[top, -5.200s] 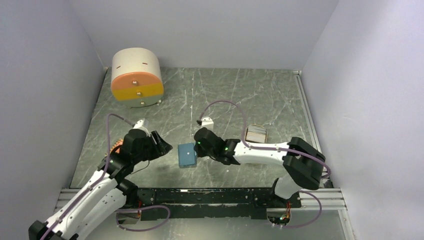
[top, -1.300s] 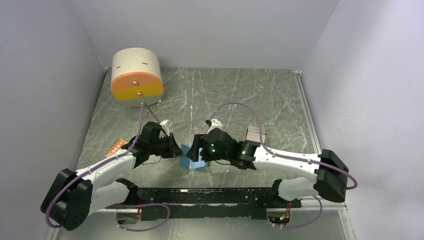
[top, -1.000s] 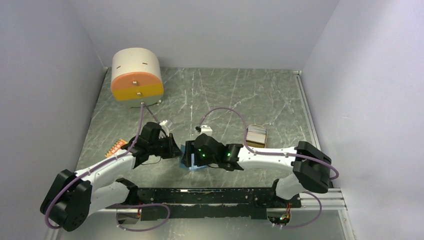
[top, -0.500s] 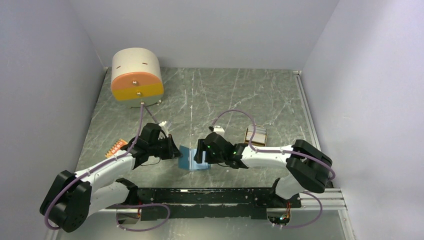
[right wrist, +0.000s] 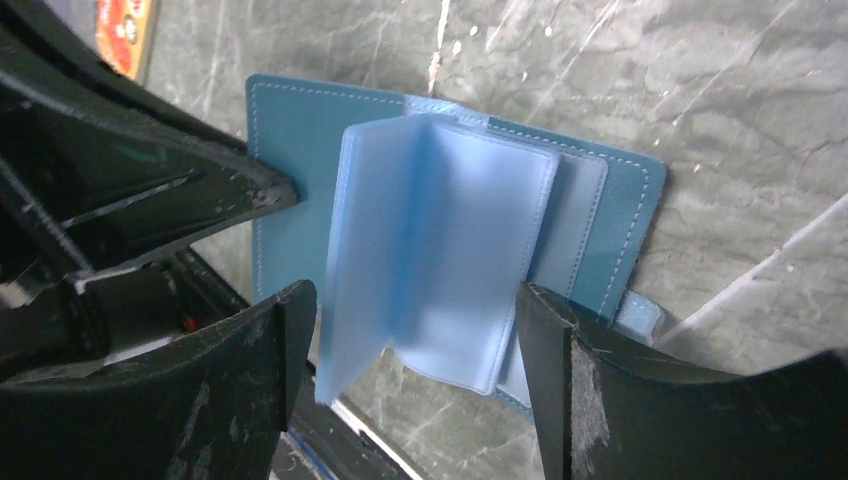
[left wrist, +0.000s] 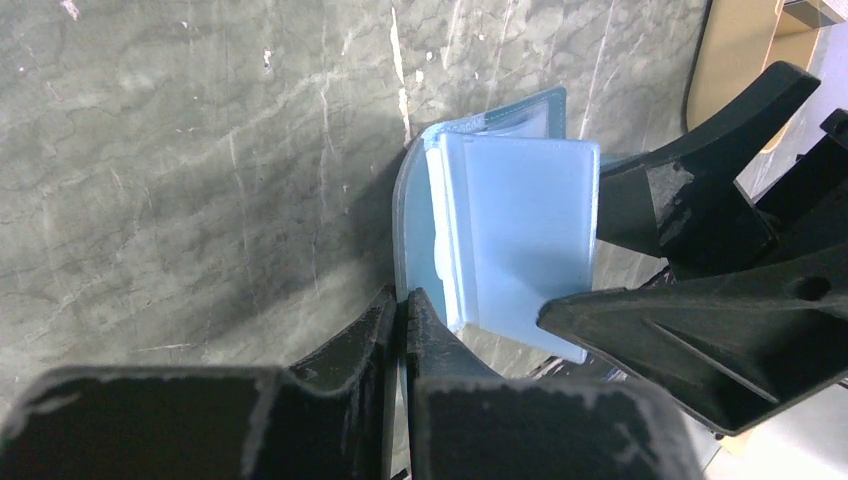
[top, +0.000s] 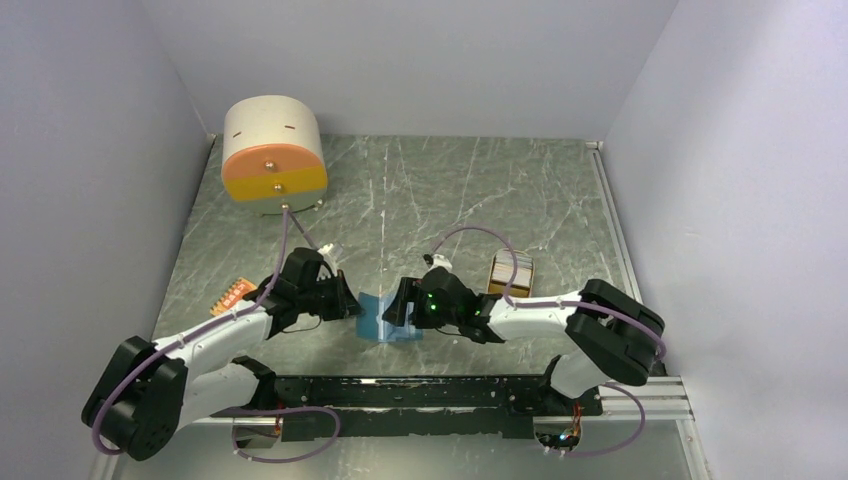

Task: Put the credit cards into the card holder
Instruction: Open the card holder at the center of the board.

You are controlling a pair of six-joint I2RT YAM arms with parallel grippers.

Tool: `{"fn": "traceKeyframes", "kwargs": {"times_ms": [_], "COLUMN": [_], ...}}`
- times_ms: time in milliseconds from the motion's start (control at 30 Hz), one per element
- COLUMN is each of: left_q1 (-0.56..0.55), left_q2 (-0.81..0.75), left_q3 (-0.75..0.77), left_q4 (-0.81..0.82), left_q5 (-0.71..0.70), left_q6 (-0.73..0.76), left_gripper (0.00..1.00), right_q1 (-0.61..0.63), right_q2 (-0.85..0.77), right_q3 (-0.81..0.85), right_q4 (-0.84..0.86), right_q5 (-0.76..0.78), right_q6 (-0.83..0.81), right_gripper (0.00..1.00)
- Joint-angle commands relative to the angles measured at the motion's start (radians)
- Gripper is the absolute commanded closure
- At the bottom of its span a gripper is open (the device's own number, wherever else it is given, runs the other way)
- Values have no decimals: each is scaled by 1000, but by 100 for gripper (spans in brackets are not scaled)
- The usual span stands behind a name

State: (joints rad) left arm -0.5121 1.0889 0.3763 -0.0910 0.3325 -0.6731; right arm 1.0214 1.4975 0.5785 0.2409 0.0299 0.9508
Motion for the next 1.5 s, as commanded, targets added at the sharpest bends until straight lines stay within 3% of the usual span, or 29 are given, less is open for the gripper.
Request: {"fn": "traceKeyframes", "kwargs": {"times_ms": [0,300,467,700,967,1333,1467], "left_q1": [-5,-4,-4,-4,-5,3,3], "left_q2": [12,14,-26,-62,-36,-73,-53], "left_q3": [-20,-24,-30,-35,-48,-84,-77], "left_q4": [34,75,80,121,168,265,257], "left_q5": [7,49,75,123,143,171,155], "left_q6": [-8,-36,-61,-88,-101,-148,-127], "left_gripper": [91,89,80,67,63,46,44], "right_q1": [-8,-18,-18,-40,-60,-60,-60], "right_q2": [-60,-11,-3,1,76,191,203], "right_q3": [-68,-104,-118,-156,-162,-168,-167], "right_q4": [215,507,513,514,596,732,745], "right_q5": [-106,-246,-226,-190,-230,-288,-295], "right_q6": [48,89,82,78,89,123,123], "right_gripper": [24,25,28,53,75,78,80]}}
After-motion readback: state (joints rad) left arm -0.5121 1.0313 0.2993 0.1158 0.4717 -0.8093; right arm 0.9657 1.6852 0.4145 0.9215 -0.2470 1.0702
